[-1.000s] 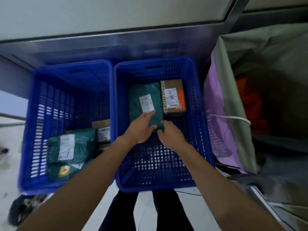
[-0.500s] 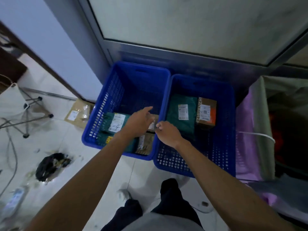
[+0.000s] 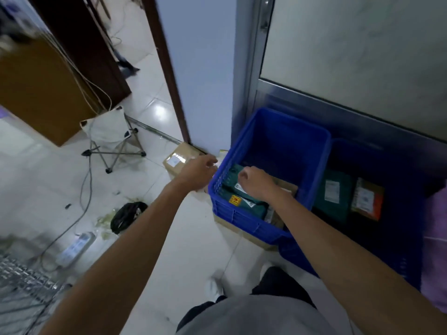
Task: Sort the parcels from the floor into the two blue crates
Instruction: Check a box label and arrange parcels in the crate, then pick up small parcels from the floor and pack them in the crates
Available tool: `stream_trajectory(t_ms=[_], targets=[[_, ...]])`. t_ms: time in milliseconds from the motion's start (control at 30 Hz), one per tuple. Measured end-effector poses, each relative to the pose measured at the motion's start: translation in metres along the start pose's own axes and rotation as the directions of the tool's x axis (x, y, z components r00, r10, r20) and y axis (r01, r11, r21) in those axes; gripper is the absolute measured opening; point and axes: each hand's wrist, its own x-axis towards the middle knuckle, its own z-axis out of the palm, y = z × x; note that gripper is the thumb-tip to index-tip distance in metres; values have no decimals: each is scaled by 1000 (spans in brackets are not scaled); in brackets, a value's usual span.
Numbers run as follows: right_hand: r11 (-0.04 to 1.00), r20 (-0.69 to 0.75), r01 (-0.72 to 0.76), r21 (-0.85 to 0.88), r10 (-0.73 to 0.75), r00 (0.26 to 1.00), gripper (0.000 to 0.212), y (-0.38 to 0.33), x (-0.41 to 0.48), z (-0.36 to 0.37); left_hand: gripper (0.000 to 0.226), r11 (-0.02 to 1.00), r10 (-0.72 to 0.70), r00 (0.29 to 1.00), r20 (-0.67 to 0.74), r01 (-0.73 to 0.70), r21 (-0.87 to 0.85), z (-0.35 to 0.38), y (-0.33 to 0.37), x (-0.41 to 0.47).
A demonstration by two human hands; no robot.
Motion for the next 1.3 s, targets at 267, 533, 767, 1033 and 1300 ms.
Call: stream_trajectory(t_ms=[267,533,767,1033,1300], targets=[[997,57,47,-67,-43,997,26,-60,52,21,26,993,-104,994,-38,102,-51,-44,-76,20],[999,149,-42,-28,45,988,25,-78,158,47,24,979,-204,979,20,205,-23,-75,-123,93],[998,227,-64,-28,68,972,32,-103,232,61,26,974,-227,973,41,226,26,-117,-156,169],[975,249,-220,27,206,946,40,-113,304,103,29,982,-179,953,243,159,100,-126,-213,275],[812,295,-565,147,509,808,24,-91,383,218,26,996,-62,864,500,24,82,-58,-309,396]])
